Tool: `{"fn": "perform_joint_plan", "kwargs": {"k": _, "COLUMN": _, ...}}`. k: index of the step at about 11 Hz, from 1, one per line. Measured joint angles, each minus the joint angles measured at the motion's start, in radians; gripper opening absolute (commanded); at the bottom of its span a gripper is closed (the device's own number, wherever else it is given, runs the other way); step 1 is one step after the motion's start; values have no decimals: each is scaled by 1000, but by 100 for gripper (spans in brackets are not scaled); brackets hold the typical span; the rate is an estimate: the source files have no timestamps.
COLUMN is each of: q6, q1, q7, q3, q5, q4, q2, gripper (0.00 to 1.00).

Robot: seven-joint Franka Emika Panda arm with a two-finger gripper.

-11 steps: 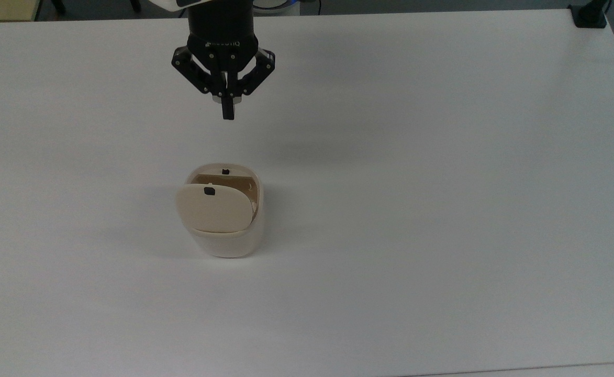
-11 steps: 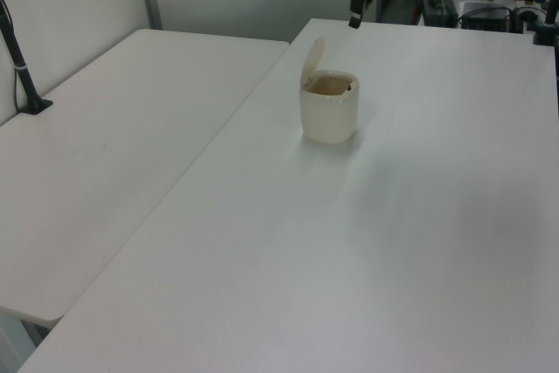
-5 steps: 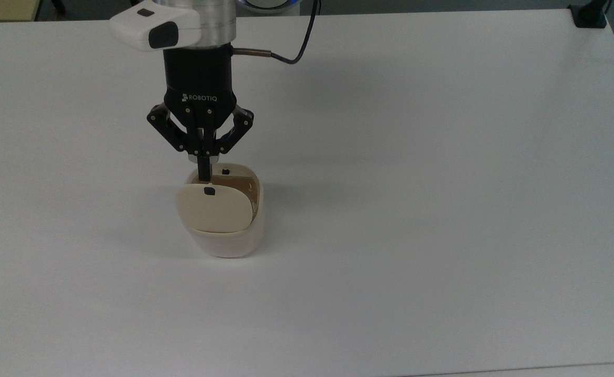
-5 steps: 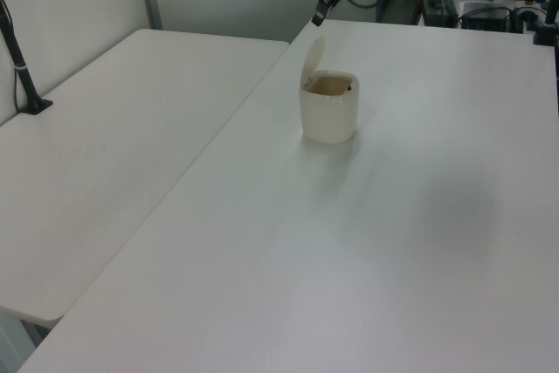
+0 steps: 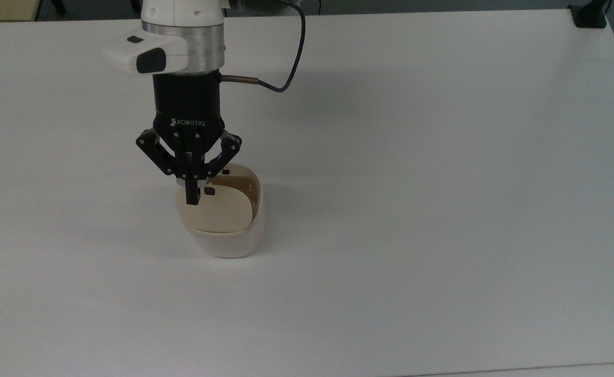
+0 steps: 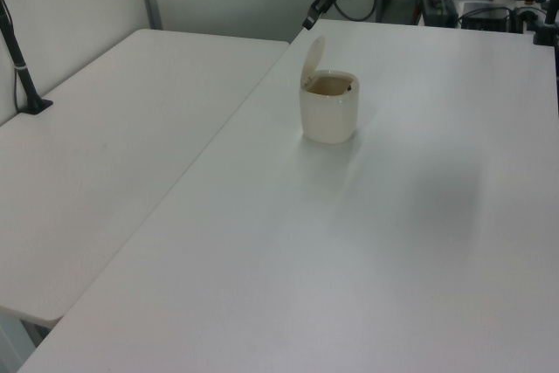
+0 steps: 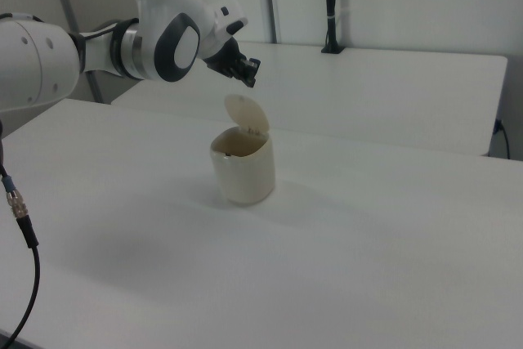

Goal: Close the trash bin
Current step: 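Push the raised lid down with the gripper fingertips until it shuts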

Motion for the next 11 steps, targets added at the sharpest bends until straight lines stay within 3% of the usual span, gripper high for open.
{"fn": "perform_joint_plan", "kwargs": {"k": 4, "q6": -19, "q1": 2, "q7": -1, "q3": 1, "q5": -42, "q4": 1, "q2": 18, "gripper": 0}}
{"fn": "perform_joint_plan", "kwargs": {"k": 11, "q6": -341, "q1": 11, "q7": -46, "q3": 13, "q5": -56, "q4": 21, "q2": 6, "gripper": 0}}
